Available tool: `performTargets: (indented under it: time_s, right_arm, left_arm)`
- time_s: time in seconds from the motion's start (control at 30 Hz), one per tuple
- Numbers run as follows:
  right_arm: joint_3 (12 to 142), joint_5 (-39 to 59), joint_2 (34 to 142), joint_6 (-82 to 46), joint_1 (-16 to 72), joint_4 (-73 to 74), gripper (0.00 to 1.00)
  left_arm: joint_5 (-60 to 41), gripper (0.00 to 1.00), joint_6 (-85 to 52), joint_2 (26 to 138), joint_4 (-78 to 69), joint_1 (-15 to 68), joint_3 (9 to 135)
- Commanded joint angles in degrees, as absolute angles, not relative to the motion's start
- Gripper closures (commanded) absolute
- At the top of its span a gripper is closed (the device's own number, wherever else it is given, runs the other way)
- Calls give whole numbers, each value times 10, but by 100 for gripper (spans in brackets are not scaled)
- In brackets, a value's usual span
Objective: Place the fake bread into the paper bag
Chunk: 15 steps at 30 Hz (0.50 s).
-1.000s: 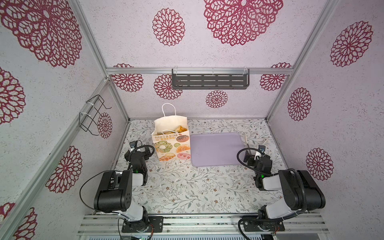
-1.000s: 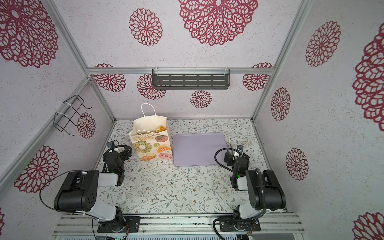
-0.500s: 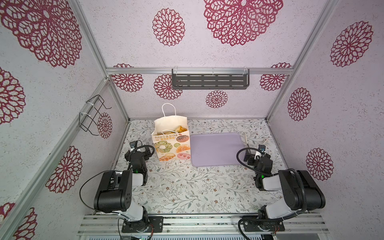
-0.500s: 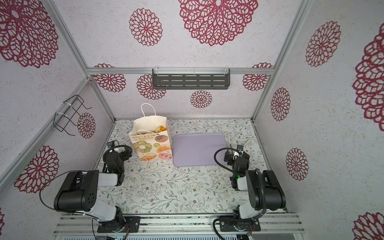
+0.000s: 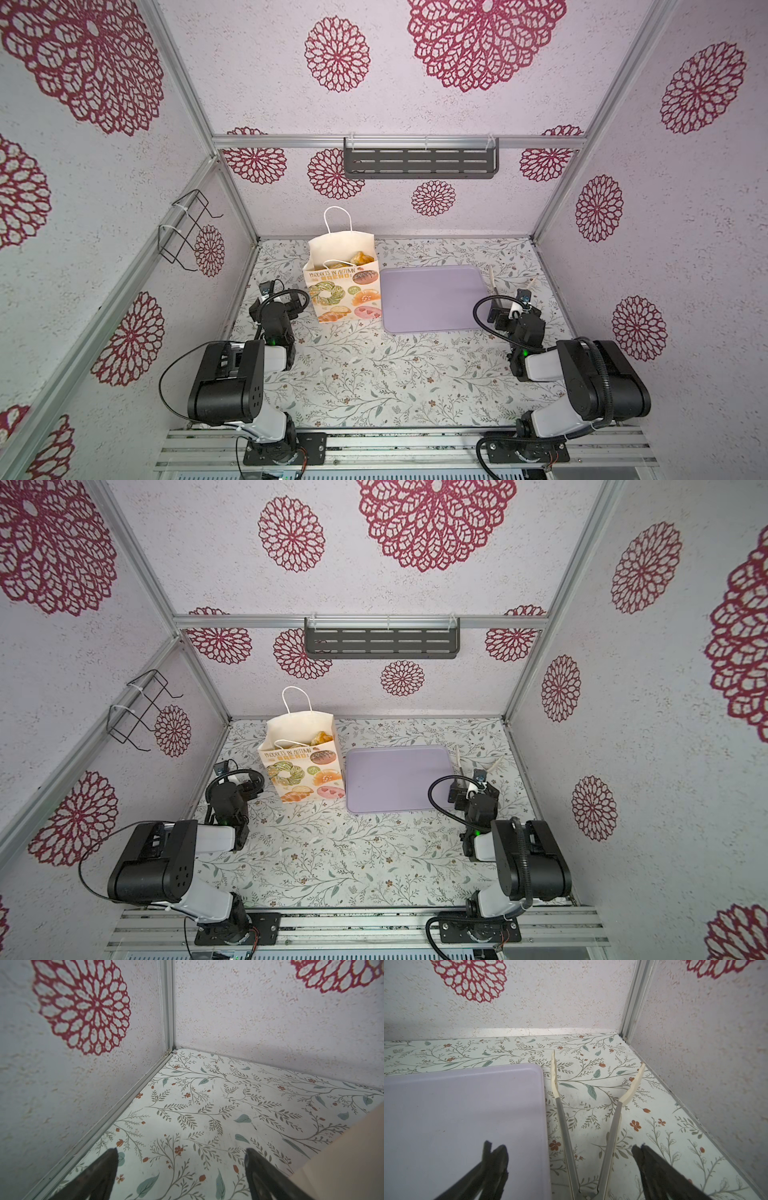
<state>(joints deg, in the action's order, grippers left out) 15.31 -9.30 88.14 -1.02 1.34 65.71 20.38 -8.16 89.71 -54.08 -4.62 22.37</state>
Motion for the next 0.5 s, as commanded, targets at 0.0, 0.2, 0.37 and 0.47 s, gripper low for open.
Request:
performTargets:
  time_s: [0.0, 0.2, 0.37, 0.47]
  right_arm:
    - [148, -99, 880, -5, 16, 682, 1]
    - [150, -100, 881, -5, 16, 680, 1]
    - [149, -101, 880, -3, 15, 681, 1]
    - [148, -95, 879, -3, 16, 682, 1]
  left_arm:
    - [201, 3, -82, 896, -538, -51, 231]
    - [201, 3, -81, 896, -537, -50, 232]
    - [201, 3, -81, 897, -538, -51, 231]
    - [201, 3, -81, 896, -538, -52, 231]
